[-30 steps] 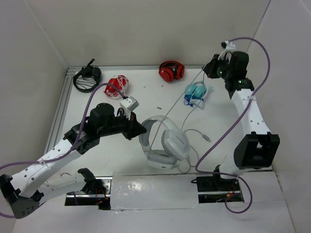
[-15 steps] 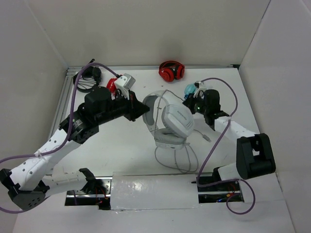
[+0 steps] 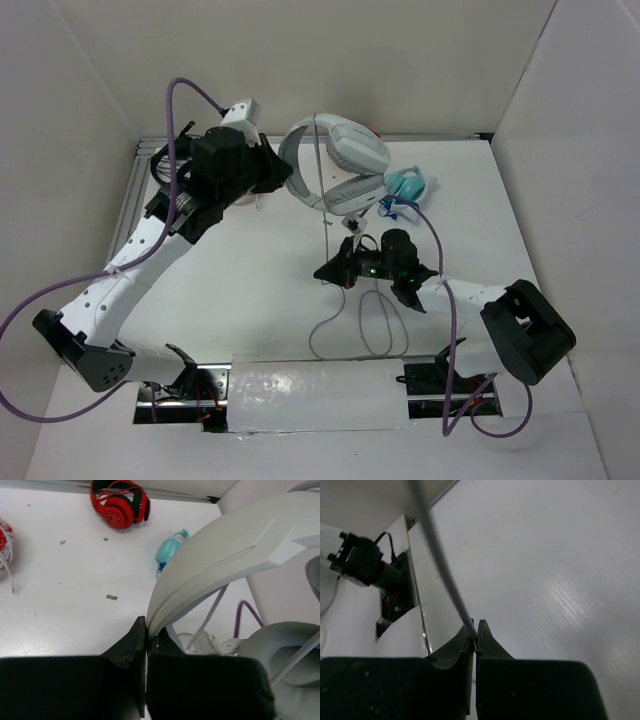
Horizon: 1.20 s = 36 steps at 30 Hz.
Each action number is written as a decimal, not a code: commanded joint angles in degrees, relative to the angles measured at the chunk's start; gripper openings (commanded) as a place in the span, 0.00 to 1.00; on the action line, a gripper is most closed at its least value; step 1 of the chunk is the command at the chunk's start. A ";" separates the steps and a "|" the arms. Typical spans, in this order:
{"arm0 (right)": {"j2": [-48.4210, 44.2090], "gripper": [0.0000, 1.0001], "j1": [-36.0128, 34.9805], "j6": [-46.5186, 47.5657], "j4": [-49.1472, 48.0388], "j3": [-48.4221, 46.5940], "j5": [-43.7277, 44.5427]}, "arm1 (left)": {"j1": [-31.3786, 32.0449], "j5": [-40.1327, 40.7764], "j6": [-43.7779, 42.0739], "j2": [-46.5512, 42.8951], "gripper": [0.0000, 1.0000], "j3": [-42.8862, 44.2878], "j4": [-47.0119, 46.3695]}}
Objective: Wrap the headphones
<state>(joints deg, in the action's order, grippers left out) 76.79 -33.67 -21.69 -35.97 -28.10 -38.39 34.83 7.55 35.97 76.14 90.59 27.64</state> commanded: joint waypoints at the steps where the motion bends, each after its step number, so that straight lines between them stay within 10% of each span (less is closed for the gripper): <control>1: -1.74 0.00 -4.37 0.33 -12.98 3.05 -5.62 | -1.08 4.92 7.01 0.85 0.00 4.86 -5.49; 9: -5.67 0.00 -13.17 8.50 -5.27 0.15 -6.09 | -3.27 12.39 8.41 6.47 0.00 8.46 -1.99; 18: -21.49 0.00 -21.69 2.37 30.47 -7.04 47.61 | -6.36 21.43 10.26 8.94 0.00 5.93 2.68; 26: -13.88 0.00 -29.60 6.66 47.37 -21.72 81.88 | -2.84 30.76 11.23 10.95 0.00 2.40 8.57; 36: 10.36 0.01 -31.89 -34.14 100.08 -55.02 125.46 | 0.50 29.63 14.13 12.98 0.00 0.91 18.15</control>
<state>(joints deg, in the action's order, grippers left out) 83.50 -65.12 -36.05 36.82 -73.43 66.85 34.65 34.28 48.31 89.08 91.24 46.11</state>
